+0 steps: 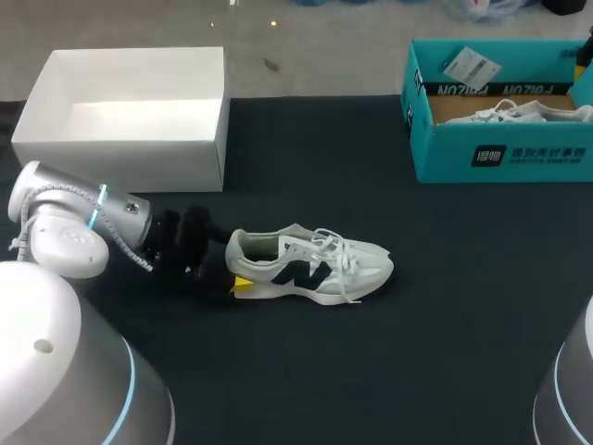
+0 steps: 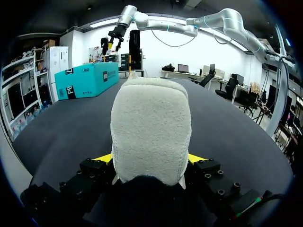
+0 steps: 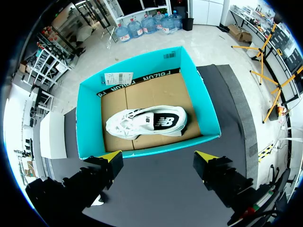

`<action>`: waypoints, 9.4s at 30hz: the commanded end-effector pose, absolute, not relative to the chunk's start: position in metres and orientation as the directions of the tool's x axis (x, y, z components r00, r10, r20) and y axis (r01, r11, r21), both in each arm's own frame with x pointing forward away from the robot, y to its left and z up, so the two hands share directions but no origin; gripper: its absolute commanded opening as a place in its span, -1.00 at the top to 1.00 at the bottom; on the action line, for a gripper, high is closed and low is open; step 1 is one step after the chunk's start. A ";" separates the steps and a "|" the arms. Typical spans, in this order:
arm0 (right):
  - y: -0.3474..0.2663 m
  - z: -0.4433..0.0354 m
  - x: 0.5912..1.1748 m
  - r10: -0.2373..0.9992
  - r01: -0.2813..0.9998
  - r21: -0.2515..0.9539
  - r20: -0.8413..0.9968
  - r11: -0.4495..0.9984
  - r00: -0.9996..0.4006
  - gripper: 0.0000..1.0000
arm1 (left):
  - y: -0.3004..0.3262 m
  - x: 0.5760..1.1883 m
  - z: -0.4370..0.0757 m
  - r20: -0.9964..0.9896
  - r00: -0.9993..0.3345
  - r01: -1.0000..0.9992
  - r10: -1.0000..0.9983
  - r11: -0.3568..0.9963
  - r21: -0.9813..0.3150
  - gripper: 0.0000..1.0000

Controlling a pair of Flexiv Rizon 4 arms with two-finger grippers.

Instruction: Take the shoe out of the shoebox, open the shoe tongue, remove and reinsert the insole, then place the shoe into the shoebox

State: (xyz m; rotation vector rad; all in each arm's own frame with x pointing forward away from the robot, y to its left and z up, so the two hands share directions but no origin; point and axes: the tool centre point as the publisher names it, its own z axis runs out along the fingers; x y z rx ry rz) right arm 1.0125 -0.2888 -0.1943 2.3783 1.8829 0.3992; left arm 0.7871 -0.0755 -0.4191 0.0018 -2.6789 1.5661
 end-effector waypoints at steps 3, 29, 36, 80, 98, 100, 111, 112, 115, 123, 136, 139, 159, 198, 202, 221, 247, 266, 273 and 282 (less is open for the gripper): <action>-0.288 -0.195 1.012 0.966 0.944 0.225 0.152 -0.241 0.211 -1.00 | -0.076 0.787 -0.420 0.036 -0.999 -0.021 0.021 0.492 -0.870 1.00; -0.195 -0.200 0.913 0.935 0.921 0.163 0.085 -0.355 0.345 -1.00 | -0.076 0.787 -0.420 0.036 -0.999 -0.021 0.021 0.492 -0.870 1.00; -0.156 -0.208 0.885 0.947 0.934 0.154 0.079 -0.322 0.313 -1.00 | -0.076 0.787 -0.420 0.036 -0.999 -0.021 0.021 0.492 -0.870 1.00; 0.013 -0.269 0.793 0.996 0.996 0.003 0.029 -0.090 0.090 -1.00 | -0.076 0.787 -0.420 0.036 -0.999 -0.021 0.021 0.492 -0.870 1.00; 0.164 -0.247 0.748 0.991 0.992 -0.089 0.088 -0.094 0.101 -1.00 | -0.076 0.787 -0.420 0.036 -0.999 -0.021 0.021 0.492 -0.870 1.00; 0.177 -0.246 0.740 0.988 0.991 -0.091 0.107 -0.098 0.108 -1.00 | -0.076 0.787 -0.420 0.036 -0.999 -0.021 0.021 0.492 -0.870 1.00; 0.203 -0.245 0.728 0.982 0.995 -0.062 0.166 -0.079 0.088 -1.00 | -0.076 0.787 -0.420 0.036 -0.999 -0.021 0.021 0.492 -0.870 1.00; 0.203 -0.245 0.728 0.982 0.995 -0.062 0.166 -0.079 0.088 -1.00 | -0.076 0.787 -0.420 0.036 -0.999 -0.021 0.021 0.492 -0.870 1.00; 0.203 -0.245 0.728 0.982 0.995 -0.062 0.166 -0.079 0.088 -1.00 | -0.076 0.787 -0.420 0.036 -0.999 -0.021 0.021 0.492 -0.870 1.00; 0.231 -0.257 0.735 0.999 0.999 0.036 0.023 -0.040 0.039 -1.00 | -0.076 0.787 -0.420 0.036 -0.999 -0.021 0.021 0.492 -0.870 1.00; 0.267 -0.285 0.756 0.992 0.999 0.045 -0.121 -0.011 0.016 -1.00 | -0.076 0.787 -0.420 0.036 -0.999 -0.021 0.021 0.492 -0.870 1.00; 0.275 -0.292 0.758 0.987 0.997 0.070 -0.157 -0.026 0.037 -1.00 | -0.076 0.787 -0.420 0.036 -0.999 -0.021 0.021 0.492 -0.870 1.00; 0.257 -0.335 0.779 0.953 0.987 0.150 -0.287 -0.056 0.098 -1.00 | -0.076 0.787 -0.420 0.036 -0.999 -0.021 0.021 0.492 -0.870 1.00; 0.190 -0.325 0.775 0.934 0.977 0.075 -0.286 -0.200 0.213 0.17 | -0.076 0.787 -0.420 0.036 -0.999 -0.021 0.021 0.492 -0.870 1.00; 0.187 -0.326 0.778 0.932 0.978 0.059 -0.295 -0.201 0.209 1.00 | -0.076 0.787 -0.420 0.036 -0.999 -0.021 0.021 0.492 -0.870 1.00; 0.124 -0.322 0.800 0.901 0.956 0.063 -0.322 -0.286 0.291 1.00 | -0.076 0.787 -0.420 0.036 -0.999 -0.021 0.021 0.492 -0.870 1.00; 0.100 -0.397 0.785 0.861 0.923 -0.015 -0.366 -0.384 0.352 0.10 | -0.076 0.787 -0.420 0.036 -0.999 -0.021 0.021 0.492 -0.870 1.00; 0.141 -0.303 0.783 0.939 0.950 0.178 -0.186 -0.256 0.288 -1.00 | -0.076 0.787 -0.420 0.036 -0.999 -0.021 0.021 0.492 -0.870 1.00; 0.158 -0.271 0.782 0.976 0.959 0.221 -0.087 -0.178 0.201 -1.00 | -0.076 0.787 -0.420 0.036 -0.999 -0.021 0.021 0.492 -0.870 1.00; 0.207 -0.233 0.772 0.896 0.867 0.226 -0.097 0.444 -0.433 -1.00 | -0.076 0.787 -0.420 0.036 -0.999 -0.021 0.021 0.492 -0.870 1.00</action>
